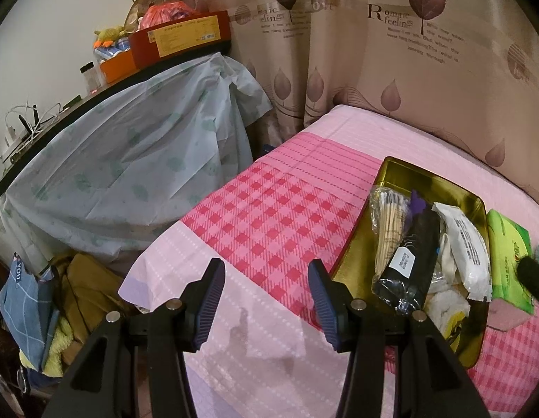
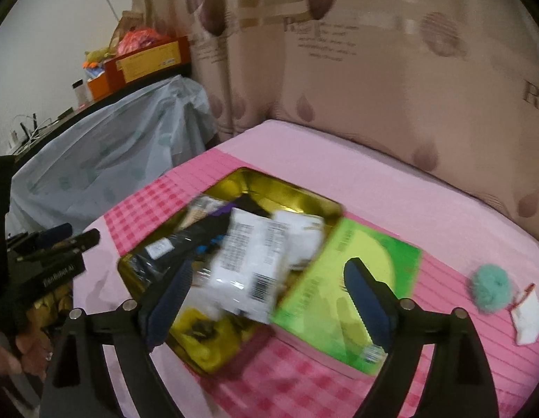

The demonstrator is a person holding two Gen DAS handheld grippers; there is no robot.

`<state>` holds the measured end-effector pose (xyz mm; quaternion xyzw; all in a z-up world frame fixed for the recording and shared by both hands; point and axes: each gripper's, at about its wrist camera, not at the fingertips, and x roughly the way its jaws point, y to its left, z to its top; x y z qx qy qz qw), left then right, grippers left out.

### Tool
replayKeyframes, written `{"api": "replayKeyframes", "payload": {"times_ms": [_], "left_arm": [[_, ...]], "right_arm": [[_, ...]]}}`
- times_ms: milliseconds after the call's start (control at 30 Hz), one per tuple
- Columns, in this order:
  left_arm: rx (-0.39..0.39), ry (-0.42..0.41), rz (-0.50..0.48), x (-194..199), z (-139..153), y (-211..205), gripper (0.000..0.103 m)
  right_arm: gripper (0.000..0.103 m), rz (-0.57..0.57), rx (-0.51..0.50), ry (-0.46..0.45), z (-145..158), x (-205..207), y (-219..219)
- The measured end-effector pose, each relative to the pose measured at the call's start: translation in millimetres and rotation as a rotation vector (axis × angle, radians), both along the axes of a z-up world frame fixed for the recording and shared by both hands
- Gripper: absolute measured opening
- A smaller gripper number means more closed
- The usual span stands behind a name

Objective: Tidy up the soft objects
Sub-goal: 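Grasp the white sock with the right gripper and lift it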

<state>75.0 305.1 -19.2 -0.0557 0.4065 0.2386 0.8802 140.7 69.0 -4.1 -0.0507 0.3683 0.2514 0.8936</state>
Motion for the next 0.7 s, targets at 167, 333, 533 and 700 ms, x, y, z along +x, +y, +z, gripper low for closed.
{"api": "replayKeyframes", "payload": {"times_ms": [167, 333, 533, 700], "left_arm": [[0.002, 0.001, 0.0, 0, 0, 0, 0.051], [0.008, 0.0, 0.0, -1, 0, -2, 0.051], [0.032, 0.001, -0.009, -1, -1, -4, 0.051], [0.057, -0.002, -0.039, 1, -1, -12, 0.051]], "right_arm": [[0.088, -0.097, -0.042, 0.005, -9, 1, -57], [0.088, -0.255, -0.084, 0.041, -28, 9, -136], [0.088, -0.461, -0.115, 0.056, -41, 20, -231], [0.091, -0.587, -0.119, 0.082, -56, 36, -285]]}}
